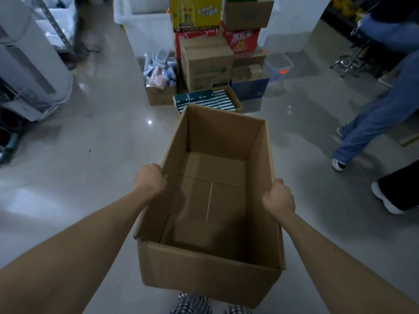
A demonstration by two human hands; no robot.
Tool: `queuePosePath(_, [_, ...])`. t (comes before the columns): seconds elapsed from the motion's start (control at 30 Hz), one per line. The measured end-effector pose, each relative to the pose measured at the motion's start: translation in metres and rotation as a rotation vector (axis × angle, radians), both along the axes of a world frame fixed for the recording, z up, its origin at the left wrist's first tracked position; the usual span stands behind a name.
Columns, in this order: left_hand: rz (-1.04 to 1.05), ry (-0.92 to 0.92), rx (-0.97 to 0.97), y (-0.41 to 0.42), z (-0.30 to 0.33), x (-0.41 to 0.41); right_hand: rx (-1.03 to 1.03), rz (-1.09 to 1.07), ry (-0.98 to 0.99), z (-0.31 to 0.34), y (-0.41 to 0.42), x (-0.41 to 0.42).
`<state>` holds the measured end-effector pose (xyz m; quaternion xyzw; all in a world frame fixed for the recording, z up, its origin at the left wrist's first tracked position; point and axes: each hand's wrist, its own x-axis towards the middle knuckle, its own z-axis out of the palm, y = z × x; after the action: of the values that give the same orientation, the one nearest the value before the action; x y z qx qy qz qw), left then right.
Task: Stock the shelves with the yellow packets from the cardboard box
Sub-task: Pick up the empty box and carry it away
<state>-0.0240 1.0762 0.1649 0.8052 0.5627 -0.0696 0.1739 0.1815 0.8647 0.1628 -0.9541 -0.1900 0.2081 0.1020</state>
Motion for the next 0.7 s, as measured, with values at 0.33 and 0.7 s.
queuePosePath(0.33, [-0.079,0.050,0.012,0.140,0.007,0.081,0.013,-0.052,0.060,-0.008,0.124,0.066])
queuePosePath(0.7, [-0.067,0.033,0.034,0.276,-0.001,0.207,0.024,-0.112,0.130,-0.030,0.252,0.177])
